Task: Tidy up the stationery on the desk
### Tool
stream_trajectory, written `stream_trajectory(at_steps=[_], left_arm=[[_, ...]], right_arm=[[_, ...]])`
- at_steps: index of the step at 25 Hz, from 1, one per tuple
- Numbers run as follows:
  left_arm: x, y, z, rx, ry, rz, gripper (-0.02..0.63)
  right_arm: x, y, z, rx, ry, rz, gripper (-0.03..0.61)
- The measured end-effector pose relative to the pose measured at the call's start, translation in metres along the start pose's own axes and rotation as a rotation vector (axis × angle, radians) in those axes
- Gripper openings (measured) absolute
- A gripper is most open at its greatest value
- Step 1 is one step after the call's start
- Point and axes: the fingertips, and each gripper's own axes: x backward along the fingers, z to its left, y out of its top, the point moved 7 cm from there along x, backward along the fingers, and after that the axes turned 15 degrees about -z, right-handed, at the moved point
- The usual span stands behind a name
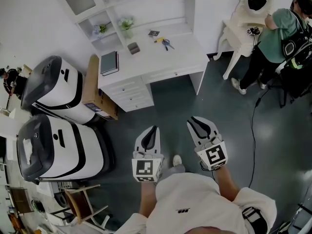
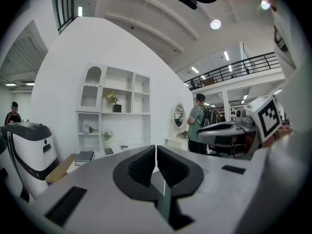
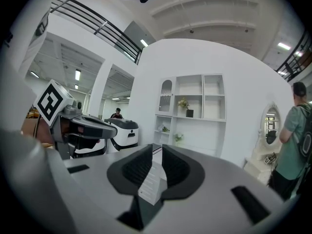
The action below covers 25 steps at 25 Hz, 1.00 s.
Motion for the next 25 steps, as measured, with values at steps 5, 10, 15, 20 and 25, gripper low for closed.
stream_trajectory(at_steps=[5,10,15,20,25], left_arm=[[-0.03,-0.006,0.027,-0.008,-0.028,0.018,0.0],[-0.051,-0.014,0.048,0.005,-0.029,0.03,0.0],[-0.074,-0.022,0.066,0.015,-0.032,0.024,0.0],[-0.104,-0.028,0.081,0.025,-0.048,0.031,0.0],[-0.143,-0.035,0.099,0.029,-0.055,0.028,0.0]], right_arm=[[-0.036,-0.007,-0.009,0.0,-0.013,-0.008,0.046],[-0.064,-0.013,-0.015,0.002,-0.005,0.009,0.046],[-0.09,-0.02,-0.026,0.011,0.0,0.016,0.046],[-0.115,-0.029,-0.044,0.017,-0.001,0.032,0.046],[-0.149,-0.039,-0.069,0.016,0.008,0.039,0.046]])
